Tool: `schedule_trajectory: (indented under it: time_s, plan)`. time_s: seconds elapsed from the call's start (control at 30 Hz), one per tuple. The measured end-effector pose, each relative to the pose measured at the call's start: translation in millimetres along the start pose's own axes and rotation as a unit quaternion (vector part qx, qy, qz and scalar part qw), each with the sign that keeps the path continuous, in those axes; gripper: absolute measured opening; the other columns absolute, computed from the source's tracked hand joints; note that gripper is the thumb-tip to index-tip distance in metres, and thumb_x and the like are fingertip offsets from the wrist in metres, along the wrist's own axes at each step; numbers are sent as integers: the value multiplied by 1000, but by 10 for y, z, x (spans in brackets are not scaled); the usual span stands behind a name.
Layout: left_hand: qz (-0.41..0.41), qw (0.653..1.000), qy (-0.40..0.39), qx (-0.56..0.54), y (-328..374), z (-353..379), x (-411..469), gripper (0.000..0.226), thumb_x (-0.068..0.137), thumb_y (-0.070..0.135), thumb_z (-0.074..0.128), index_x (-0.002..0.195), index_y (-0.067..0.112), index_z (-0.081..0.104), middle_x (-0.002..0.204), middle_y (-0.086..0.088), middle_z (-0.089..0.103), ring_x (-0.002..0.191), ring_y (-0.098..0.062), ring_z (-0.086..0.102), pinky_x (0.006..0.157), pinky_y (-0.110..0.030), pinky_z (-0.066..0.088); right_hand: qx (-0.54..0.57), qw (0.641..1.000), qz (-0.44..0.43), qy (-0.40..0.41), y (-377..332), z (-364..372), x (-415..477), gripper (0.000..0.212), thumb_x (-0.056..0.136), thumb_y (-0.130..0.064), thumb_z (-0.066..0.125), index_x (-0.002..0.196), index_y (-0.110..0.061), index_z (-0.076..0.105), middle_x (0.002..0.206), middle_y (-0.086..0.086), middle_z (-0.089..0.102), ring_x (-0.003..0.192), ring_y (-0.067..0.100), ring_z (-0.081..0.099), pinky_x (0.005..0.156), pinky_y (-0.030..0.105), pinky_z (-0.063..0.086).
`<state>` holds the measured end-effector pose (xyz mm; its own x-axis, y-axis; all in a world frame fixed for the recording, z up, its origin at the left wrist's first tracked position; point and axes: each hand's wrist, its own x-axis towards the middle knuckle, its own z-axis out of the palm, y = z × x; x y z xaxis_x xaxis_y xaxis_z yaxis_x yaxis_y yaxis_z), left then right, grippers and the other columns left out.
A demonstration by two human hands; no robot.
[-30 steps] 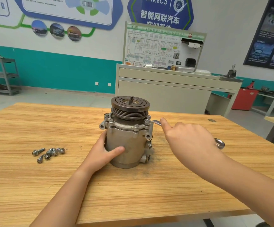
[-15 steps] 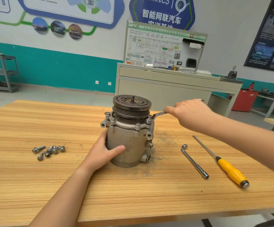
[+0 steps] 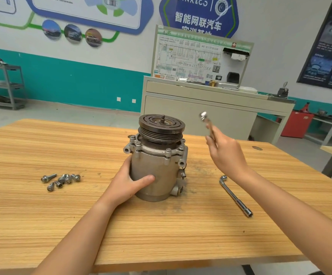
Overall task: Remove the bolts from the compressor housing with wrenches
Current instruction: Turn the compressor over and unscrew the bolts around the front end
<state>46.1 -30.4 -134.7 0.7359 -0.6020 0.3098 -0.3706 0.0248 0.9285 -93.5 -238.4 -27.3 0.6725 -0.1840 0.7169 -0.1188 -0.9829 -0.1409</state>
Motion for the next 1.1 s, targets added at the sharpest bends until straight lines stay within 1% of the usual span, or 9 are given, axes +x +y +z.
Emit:
schedule_trajectory:
  time_s: [0.07, 0.13, 0.23, 0.3, 0.47, 0.63, 0.9, 1.0, 1.1]
  plan:
    - [-6, 1000, -21, 3, -3, 22, -3, 97, 58, 34, 88, 133, 37, 26, 120, 24, 50, 104, 16, 52, 79, -7, 46, 7, 1000, 5, -15, -16, -162, -128, 36, 97, -18, 42, 130, -7, 47, 71, 1, 54, 62, 21, 50, 55, 32, 37]
    - [-14, 999, -15, 29, 19, 49, -13, 104, 54, 33, 91, 133, 37, 23, 121, 22, 50, 112, 4, 53, 94, -21, 46, -34, 998, -11, -49, -26, -305, -219, 36, 97, -19, 41, 132, -13, 46, 78, 1, 58, 69, 23, 53, 59, 33, 40]
    - [-32, 993, 36, 110, 97, 109, -61, 101, 42, 59, 78, 125, 44, 23, 118, 22, 50, 121, -15, 49, 107, -48, 34, -119, 985, -2, -123, -73, -443, -319, 39, 98, -24, 36, 136, -24, 40, 97, 4, 64, 87, 28, 58, 70, 38, 48]
    - [-41, 984, 81, 156, 130, 208, -97, 104, 43, 64, 74, 130, 36, 25, 125, 16, 50, 125, -19, 45, 110, -56, 22, -170, 975, 1, -145, -117, -481, -377, 40, 98, -27, 33, 138, -31, 35, 93, 1, 60, 85, 26, 58, 66, 33, 47]
    - [-70, 953, 191, 223, 160, 547, -137, 123, 51, 64, 76, 145, 14, 15, 145, 0, 36, 136, -22, 31, 110, -61, 13, -218, 965, 28, -144, -257, -484, -367, 43, 98, -22, 34, 140, -33, 29, 81, -2, 46, 77, 24, 54, 56, 28, 33]
    - [-63, 947, 189, 251, 142, 540, -130, 123, 51, 68, 71, 145, 15, 13, 144, 2, 37, 136, -21, 32, 108, -65, 9, -263, 951, 37, -156, -420, -456, -244, 47, 94, -12, 38, 137, -28, 31, 78, -1, 41, 69, 22, 42, 53, 29, 30]
    - [-54, 944, 183, 269, 156, 533, -145, 123, 53, 67, 72, 146, 14, 10, 146, 1, 35, 137, -21, 29, 109, -63, 8, -322, 931, 47, -165, -511, -536, -197, 49, 90, -4, 39, 136, -20, 32, 79, 2, 43, 68, 21, 39, 48, 29, 25]
    - [-54, 944, 180, 273, 158, 534, -152, 123, 54, 66, 73, 146, 14, 11, 147, 1, 34, 138, -21, 28, 109, -63, 8, -341, 917, 16, -207, -613, -530, -186, 47, 87, 1, 38, 131, -13, 36, 67, -1, 30, 67, 22, 38, 43, 27, 18]
    - [-57, 944, 177, 274, 161, 538, -142, 124, 54, 67, 72, 147, 14, 8, 148, 1, 33, 138, -21, 27, 109, -63, 8, -360, 902, -8, -237, -741, -529, -140, 45, 87, 5, 37, 130, -6, 38, 68, 2, 31, 67, 22, 40, 46, 27, 27]
